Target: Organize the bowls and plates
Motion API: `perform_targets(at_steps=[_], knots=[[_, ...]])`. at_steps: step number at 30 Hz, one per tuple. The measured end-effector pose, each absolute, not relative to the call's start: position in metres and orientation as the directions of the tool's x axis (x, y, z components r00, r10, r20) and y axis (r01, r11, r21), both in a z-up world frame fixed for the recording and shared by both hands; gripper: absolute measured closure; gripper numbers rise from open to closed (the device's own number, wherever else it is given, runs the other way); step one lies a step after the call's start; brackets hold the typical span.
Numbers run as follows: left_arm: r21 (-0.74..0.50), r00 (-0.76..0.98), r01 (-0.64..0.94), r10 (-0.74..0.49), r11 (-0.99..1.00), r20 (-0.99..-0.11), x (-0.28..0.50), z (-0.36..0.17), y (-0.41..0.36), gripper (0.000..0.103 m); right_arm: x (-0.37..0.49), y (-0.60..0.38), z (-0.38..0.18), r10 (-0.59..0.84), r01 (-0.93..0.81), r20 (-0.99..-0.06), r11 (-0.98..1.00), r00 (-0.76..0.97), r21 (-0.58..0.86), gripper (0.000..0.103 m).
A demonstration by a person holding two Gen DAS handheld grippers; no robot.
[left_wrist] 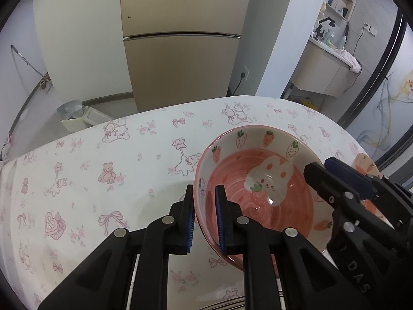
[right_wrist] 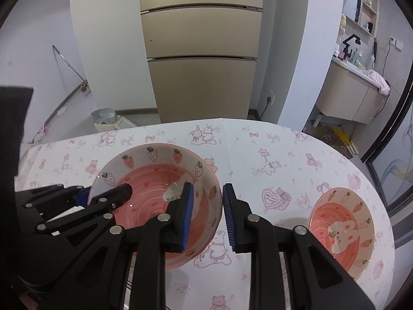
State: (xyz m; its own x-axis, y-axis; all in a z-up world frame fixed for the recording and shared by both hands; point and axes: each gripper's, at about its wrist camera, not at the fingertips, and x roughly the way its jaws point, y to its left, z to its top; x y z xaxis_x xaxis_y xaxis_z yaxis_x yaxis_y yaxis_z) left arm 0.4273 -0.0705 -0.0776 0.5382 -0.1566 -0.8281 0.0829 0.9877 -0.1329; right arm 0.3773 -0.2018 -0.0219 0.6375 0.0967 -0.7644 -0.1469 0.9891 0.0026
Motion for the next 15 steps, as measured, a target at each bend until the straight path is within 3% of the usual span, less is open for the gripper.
perform_targets(at_steps=[5,8,10,12,15], knots=[[-0.129,0.547,0.084,-0.154,0.988,-0.823,0.425,-0.071,-0.070,0.084,0.374,-0.206,-0.012,0.106,-0.137,-0.742,0.990,0.662,0.020,0.059],[-0.134,0.582,0.086,-0.159,0.987,-0.797,0.420,-0.059,-0.067,0.065,0.372,-0.210,-0.003,0.102,-0.125,-0.725,0.992,0.681,0.021,0.053],[-0.124,0.614,0.077,-0.145,0.989,-0.776,0.416,-0.050,-0.064,0.045,0.370,-0.213,0.002,0.095,-0.111,-0.715,0.994,0.693,0.024,0.052],[-0.132,0.641,0.077,-0.150,0.988,-0.753,0.411,-0.040,-0.061,0.038,0.368,-0.219,0.008,0.090,-0.097,-0.703,0.995,0.706,0.030,0.050],[-0.149,0.664,0.092,-0.172,0.985,-0.728,0.403,-0.025,-0.058,0.037,0.364,-0.227,0.020,0.092,-0.083,-0.679,0.996,0.729,0.046,0.044]])
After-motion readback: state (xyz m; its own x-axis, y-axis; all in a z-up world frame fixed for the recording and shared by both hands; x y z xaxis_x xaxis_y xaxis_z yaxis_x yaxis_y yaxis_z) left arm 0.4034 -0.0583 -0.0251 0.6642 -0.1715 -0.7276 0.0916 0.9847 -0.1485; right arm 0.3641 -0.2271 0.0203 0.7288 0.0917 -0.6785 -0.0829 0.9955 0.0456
